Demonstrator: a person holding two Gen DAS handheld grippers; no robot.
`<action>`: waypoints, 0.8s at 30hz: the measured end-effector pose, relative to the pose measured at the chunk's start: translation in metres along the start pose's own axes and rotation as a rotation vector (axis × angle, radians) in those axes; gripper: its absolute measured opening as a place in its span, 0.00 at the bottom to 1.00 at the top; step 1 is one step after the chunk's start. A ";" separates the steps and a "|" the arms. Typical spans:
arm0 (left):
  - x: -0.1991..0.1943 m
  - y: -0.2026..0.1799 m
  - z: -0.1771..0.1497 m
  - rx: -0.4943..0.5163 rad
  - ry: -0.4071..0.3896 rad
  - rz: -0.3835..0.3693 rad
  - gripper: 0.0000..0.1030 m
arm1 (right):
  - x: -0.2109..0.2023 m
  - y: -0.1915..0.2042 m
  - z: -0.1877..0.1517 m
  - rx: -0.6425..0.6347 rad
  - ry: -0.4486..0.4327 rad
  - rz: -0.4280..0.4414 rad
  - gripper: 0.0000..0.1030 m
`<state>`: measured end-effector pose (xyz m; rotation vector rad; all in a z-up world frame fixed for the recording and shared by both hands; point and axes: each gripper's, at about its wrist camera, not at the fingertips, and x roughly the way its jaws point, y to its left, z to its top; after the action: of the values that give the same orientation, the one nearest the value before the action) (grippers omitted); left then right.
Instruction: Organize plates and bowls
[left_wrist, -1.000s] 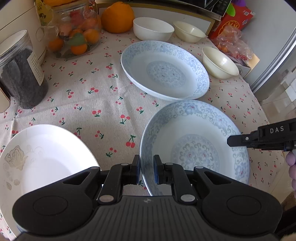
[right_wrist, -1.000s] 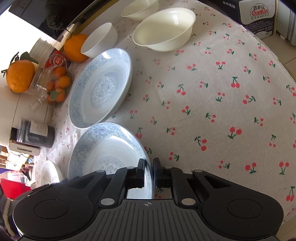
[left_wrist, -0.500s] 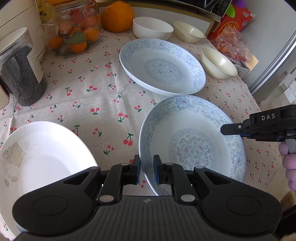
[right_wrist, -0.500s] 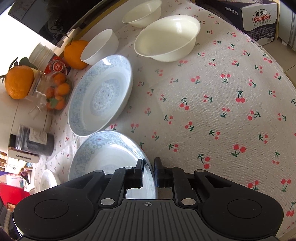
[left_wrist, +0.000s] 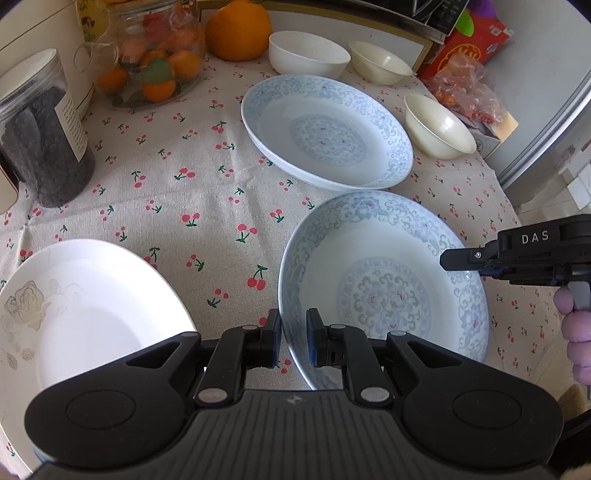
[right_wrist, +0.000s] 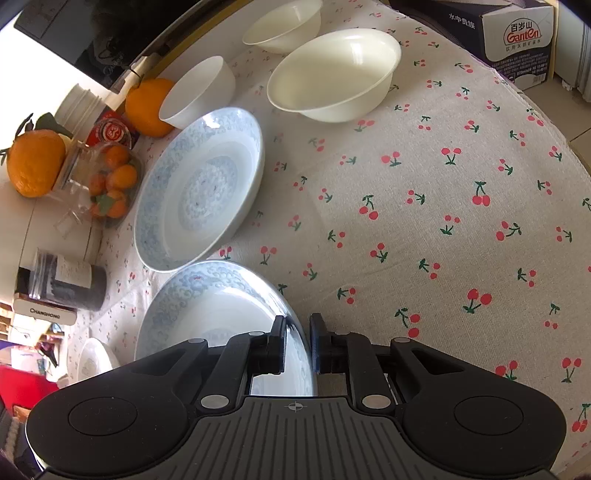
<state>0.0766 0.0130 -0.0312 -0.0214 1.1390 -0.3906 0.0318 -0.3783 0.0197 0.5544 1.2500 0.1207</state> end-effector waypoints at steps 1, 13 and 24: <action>0.000 0.000 0.001 -0.003 -0.002 0.001 0.14 | 0.000 0.000 0.000 -0.001 0.004 -0.002 0.16; -0.008 0.003 0.015 -0.105 -0.041 0.023 0.70 | -0.014 0.008 0.007 0.043 0.024 0.033 0.69; -0.018 -0.002 0.047 -0.190 -0.127 0.069 0.96 | -0.019 0.013 0.034 0.095 -0.007 0.057 0.73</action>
<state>0.1114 0.0085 0.0053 -0.1706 1.0448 -0.2160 0.0595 -0.3858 0.0489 0.6726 1.2384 0.1079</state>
